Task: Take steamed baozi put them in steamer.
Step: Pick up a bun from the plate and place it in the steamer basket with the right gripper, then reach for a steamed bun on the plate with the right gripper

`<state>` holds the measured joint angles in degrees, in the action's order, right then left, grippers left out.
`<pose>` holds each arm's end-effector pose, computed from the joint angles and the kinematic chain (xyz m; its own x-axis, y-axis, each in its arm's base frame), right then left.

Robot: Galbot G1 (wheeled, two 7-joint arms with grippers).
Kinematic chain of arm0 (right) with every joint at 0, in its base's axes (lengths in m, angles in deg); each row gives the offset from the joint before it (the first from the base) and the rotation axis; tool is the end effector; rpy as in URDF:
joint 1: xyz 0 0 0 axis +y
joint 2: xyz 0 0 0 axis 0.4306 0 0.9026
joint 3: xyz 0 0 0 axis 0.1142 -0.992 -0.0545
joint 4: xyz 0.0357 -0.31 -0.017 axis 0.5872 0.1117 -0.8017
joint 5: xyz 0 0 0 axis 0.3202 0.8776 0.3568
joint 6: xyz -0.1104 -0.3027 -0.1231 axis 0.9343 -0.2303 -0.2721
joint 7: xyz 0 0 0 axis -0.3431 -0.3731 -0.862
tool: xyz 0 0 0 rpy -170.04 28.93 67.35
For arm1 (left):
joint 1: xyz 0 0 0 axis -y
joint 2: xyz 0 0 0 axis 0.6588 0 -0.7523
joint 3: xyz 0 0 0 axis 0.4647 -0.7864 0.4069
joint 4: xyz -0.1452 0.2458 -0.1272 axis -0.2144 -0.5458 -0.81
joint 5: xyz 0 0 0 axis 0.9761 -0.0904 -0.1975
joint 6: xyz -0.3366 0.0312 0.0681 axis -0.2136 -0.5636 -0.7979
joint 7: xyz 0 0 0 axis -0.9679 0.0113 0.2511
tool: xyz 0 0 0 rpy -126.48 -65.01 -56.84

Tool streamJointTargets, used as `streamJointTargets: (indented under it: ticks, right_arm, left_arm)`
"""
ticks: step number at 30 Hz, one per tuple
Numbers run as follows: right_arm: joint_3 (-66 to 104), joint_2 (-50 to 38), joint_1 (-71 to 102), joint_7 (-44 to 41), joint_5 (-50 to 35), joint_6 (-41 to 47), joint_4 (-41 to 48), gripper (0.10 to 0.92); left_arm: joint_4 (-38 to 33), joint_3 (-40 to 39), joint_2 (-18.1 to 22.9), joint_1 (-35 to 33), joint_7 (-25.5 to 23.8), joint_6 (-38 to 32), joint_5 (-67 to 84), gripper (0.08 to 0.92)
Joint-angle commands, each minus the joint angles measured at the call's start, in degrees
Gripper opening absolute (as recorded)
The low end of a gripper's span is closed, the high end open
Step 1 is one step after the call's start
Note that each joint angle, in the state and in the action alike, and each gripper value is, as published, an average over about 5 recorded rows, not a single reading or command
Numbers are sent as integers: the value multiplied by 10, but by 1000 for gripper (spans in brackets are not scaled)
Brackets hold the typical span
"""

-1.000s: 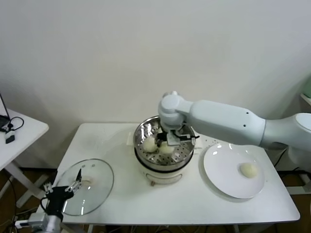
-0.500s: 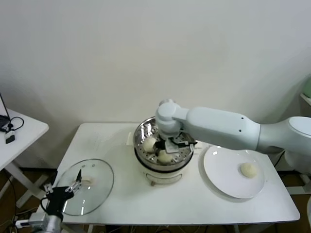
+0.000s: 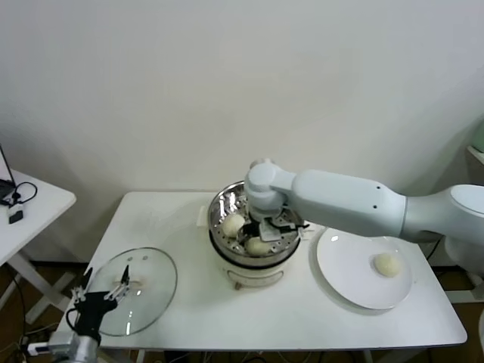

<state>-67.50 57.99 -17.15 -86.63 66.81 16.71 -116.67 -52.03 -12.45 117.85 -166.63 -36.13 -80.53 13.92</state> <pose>0.4433 0.1680 -0.0989 -0.1666 -0.0314 0.9855 0.1056 -0.9943 -0.0138 0.1596 0.1107 -0.2925 -0.9711 -0.1430 0.1912 -0.1307 0.9885 0.0758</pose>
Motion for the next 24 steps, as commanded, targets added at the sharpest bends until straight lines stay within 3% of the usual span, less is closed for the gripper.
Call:
streamJointTargets:
  ticks: [1,7,13,24]
  right_arm:
    - [6,-2,0,4,3,-8,-6,816]
    - [14,-13,-20,-6,-34,-10,-12,823]
    - [8,-46,-92,-16,-125,28,-12,823]
    - [-148,-212,-265,35,-474,303,37,823]
  left_arm:
    - [1,-3,1,2,0,1,-1,823]
    - [3,-2,0,2,0,0,-2,823]
    - [1,0,-2,1,0,0,0,823]
    - [-12,-14,-19,3,1,0,10,823]
